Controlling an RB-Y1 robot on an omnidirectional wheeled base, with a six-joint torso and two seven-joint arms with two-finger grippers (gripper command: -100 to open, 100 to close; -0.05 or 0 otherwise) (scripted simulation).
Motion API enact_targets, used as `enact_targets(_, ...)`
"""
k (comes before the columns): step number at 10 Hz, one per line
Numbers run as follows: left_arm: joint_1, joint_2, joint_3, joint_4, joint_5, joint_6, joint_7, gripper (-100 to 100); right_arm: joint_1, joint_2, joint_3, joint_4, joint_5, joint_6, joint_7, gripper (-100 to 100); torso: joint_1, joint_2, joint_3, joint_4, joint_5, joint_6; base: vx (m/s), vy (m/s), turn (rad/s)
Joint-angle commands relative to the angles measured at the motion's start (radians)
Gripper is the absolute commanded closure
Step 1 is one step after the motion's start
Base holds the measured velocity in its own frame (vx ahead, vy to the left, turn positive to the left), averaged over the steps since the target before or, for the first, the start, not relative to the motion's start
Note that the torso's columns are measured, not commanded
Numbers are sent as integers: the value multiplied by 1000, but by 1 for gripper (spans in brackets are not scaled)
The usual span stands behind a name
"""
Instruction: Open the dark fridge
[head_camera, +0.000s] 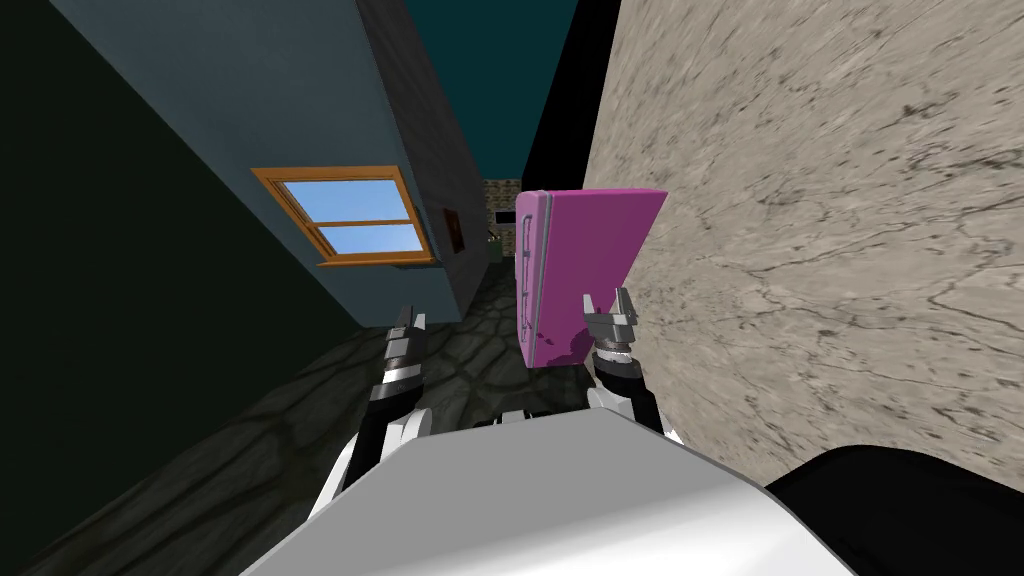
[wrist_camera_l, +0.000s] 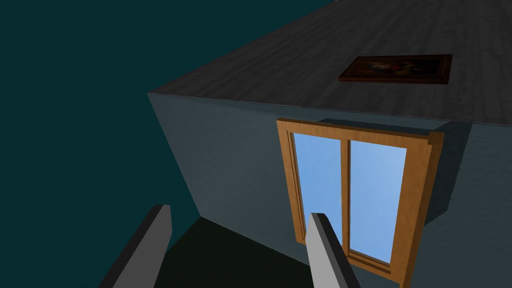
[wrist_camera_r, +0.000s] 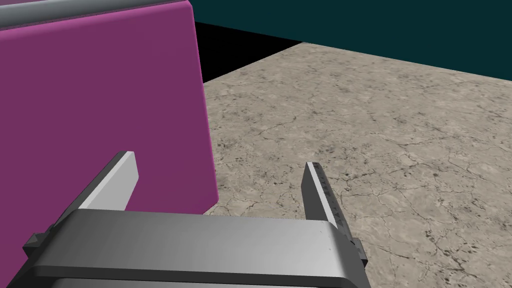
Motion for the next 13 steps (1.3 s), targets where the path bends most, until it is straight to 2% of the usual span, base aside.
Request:
enact_targets(1, 0, 0, 0, 0, 0, 0, 0, 0, -6, -36, 17, 5, -38, 10, -26, -100, 0, 74, -148, 74, 0, 0, 49, -16, 0)
enact_targets(3, 0, 0, 0, 0, 0, 0, 0, 0, -16, -61, 42, 11, -93, 25, -62, -100, -2, 114, -238, 116, 0, 0, 71, -47, 2)
enact_targets(5, 0, 0, 0, 0, 0, 0, 0, 0, -28, -81, 74, 20, -154, 45, -110, -100, -1, 119, -242, 120, 0, 0, 98, -65, 3)
enact_targets(6, 0, 0, 0, 0, 0, 0, 0, 0, -28, -81, 74, 20, -164, 45, -110, -100, 0, 119, -242, 120, 0, 0, 77, -42, 4)
enact_targets(8, 0, 0, 0, 0, 0, 0, 0, 0, -42, -99, 112, 30, -233, 69, -166, -100, 2, 122, -241, 121, 0, 0, 84, -39, 1)
enact_targets(9, 0, 0, 0, 0, 0, 0, 0, 0, -42, -99, 112, 30, -247, 69, -166, -100, 0, 120, -242, 121, 0, 0, 67, -42, 4)
enact_targets(11, 0, 0, 0, 0, 0, 0, 0, 0, -58, -118, 154, 42, -317, 94, -227, -100, -1, 121, -241, 121, 0, 0, 76, -63, 1)
enact_targets(12, 0, 0, 0, 0, 0, 0, 0, 0, -58, -118, 154, 42, -338, 94, -227, -100, -1, 119, -242, 120, 0, 0, 79, -54, 7)
enact_targets(13, 0, 0, 0, 0, 0, 0, 0, 0, -66, -128, 175, 48, -371, 107, -259, -100, 0, 120, -242, 120, 0, 0, 81, -43, 2)
